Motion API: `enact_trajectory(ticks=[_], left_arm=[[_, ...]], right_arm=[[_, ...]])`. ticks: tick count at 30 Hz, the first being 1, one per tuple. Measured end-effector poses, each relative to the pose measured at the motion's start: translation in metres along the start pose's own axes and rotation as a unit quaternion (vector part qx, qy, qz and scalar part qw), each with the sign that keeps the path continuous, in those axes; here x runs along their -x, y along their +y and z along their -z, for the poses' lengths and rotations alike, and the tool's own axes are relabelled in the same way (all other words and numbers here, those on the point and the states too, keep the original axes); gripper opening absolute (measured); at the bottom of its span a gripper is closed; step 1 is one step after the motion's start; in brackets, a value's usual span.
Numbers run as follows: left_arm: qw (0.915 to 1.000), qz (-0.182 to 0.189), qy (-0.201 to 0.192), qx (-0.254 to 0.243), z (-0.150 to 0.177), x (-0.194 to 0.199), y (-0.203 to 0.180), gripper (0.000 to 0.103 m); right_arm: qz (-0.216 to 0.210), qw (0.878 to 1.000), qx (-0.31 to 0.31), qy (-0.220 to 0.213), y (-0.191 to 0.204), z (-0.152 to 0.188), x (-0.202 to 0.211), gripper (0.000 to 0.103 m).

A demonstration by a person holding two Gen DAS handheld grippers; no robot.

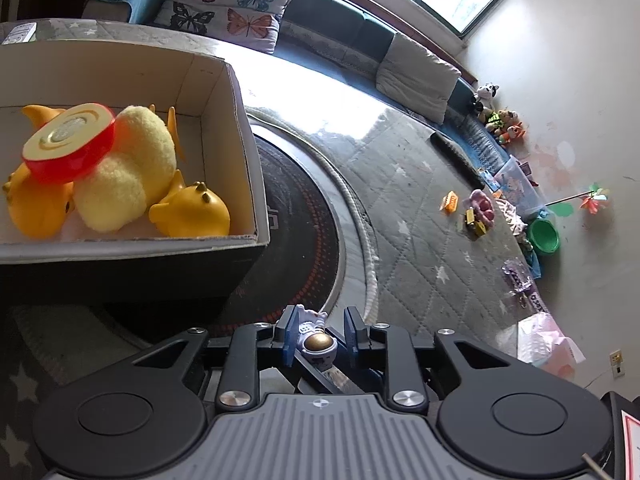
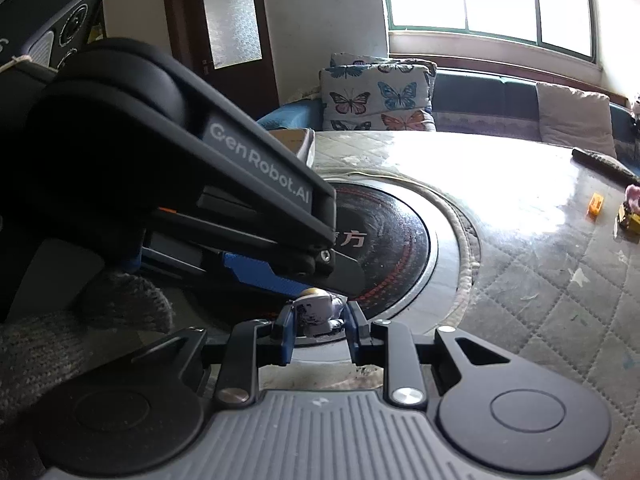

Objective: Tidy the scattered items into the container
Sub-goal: 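Close the left gripper on the white figurine while the right gripper grips it too, then lift the white figurine with both grippers and carry it over the box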

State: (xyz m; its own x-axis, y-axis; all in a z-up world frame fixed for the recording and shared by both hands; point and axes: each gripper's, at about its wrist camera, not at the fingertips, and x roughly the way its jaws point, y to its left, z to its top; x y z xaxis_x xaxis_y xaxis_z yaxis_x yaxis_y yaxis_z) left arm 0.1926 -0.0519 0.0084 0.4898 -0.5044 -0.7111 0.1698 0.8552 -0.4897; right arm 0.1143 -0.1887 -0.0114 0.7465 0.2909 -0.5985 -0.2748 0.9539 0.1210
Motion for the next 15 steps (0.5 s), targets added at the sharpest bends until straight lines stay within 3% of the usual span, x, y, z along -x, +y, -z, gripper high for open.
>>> enact_trajectory(ticks=[15], left_arm=[[0.9995,0.012,-0.019,0.022,0.021,0.042,0.011,0.026]], right_arm=[[-0.022,0.999,0.033,-0.008,0.022,0.005,0.028,0.024]])
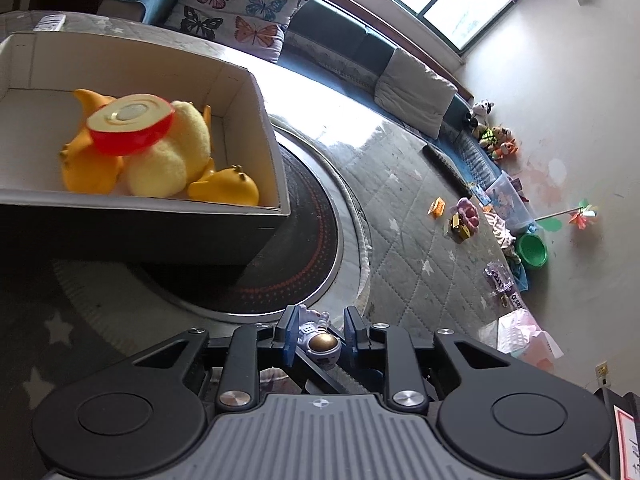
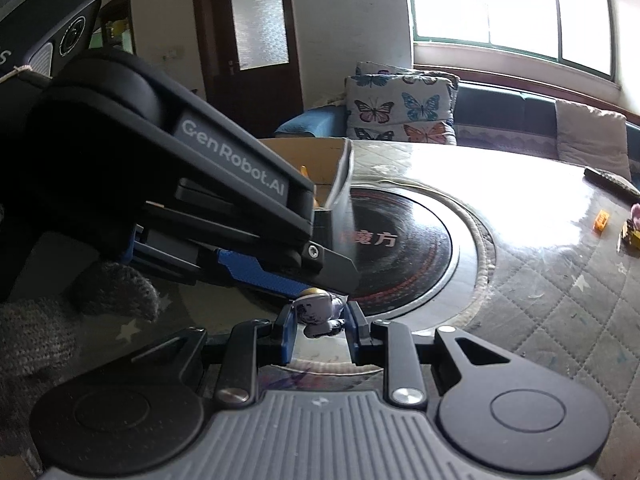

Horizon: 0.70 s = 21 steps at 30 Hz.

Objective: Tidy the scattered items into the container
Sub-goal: 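Lift the white figurine with both grippers and carry it over the box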

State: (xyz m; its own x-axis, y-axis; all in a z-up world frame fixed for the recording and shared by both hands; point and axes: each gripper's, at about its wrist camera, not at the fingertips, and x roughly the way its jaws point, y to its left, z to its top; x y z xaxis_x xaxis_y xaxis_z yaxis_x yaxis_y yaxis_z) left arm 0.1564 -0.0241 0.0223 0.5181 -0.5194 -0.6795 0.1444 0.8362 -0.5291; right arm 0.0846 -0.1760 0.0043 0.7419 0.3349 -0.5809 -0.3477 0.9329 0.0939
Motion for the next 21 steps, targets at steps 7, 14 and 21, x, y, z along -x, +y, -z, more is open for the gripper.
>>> enact_trajectory(ticks=[7,14,21], left_arm=[[0.9995,0.008,-0.03,0.009,-0.007,0.027,0.005,0.026],[0.9978,0.007,-0.062,0.021,-0.029,0.042,0.013,0.026],[0.9952,-0.005,-0.091,0.036,-0.054,0.051,0.027,0.026]], right_arm=[[-0.011,1.0,0.016,-0.018,0.011,-0.013,0.006,0.024],[-0.024,0.999,0.031,-0.038,0.021,-0.038,0.001,0.024],[-0.034,0.998,0.036,-0.046,0.03,-0.062,-0.019,0.024]])
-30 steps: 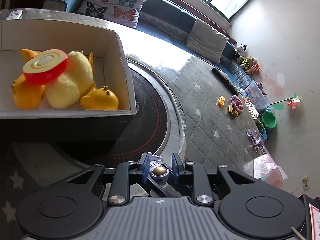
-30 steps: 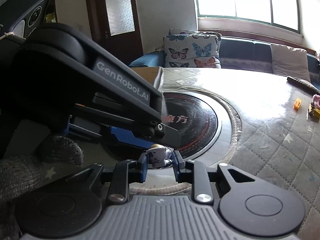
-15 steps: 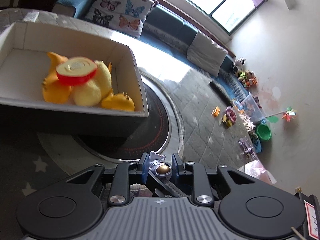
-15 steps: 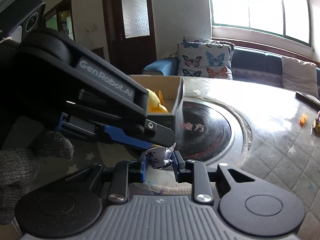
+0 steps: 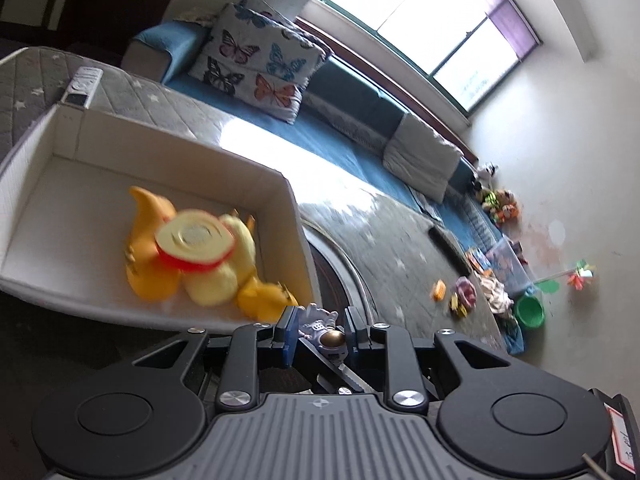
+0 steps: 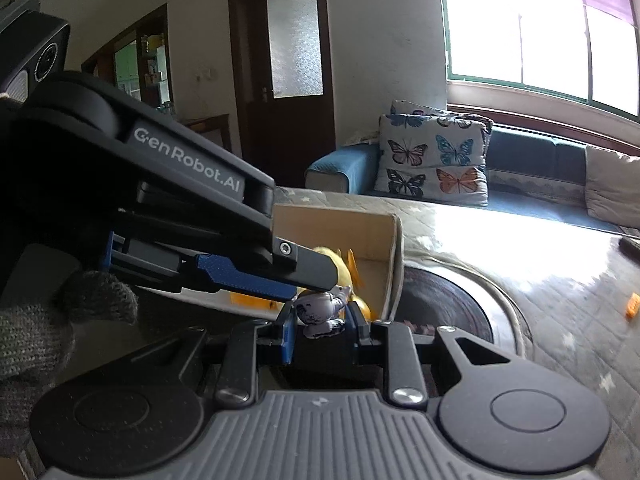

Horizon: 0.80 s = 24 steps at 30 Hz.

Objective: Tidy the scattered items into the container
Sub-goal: 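Lift the white figurine with both grippers and carry it over the box, then lower the figurine into the box and open both grippers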

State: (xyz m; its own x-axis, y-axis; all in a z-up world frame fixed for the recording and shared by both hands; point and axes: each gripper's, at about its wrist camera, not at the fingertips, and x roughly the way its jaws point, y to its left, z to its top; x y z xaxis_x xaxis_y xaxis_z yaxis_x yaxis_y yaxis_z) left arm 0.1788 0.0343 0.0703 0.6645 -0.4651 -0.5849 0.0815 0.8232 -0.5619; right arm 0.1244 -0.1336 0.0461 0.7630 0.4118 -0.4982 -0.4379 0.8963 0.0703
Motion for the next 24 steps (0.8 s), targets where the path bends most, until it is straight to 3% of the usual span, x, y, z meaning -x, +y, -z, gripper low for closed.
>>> enact_trajectory(ticks=[9,24], left_arm=[[0.9991,-0.021,-0.028,0.022,-0.022,0.003,0.024,0.028],[0.9985,-0.035,-0.022,0.037,-0.018,0.001,0.044,0.031]], right_arm=[[0.003,1.0,0.013,0.012,0.006,-0.014,-0.04,0.024],[-0.001,0.999,0.018,0.034,0.005,-0.008,-0.072,0.026]])
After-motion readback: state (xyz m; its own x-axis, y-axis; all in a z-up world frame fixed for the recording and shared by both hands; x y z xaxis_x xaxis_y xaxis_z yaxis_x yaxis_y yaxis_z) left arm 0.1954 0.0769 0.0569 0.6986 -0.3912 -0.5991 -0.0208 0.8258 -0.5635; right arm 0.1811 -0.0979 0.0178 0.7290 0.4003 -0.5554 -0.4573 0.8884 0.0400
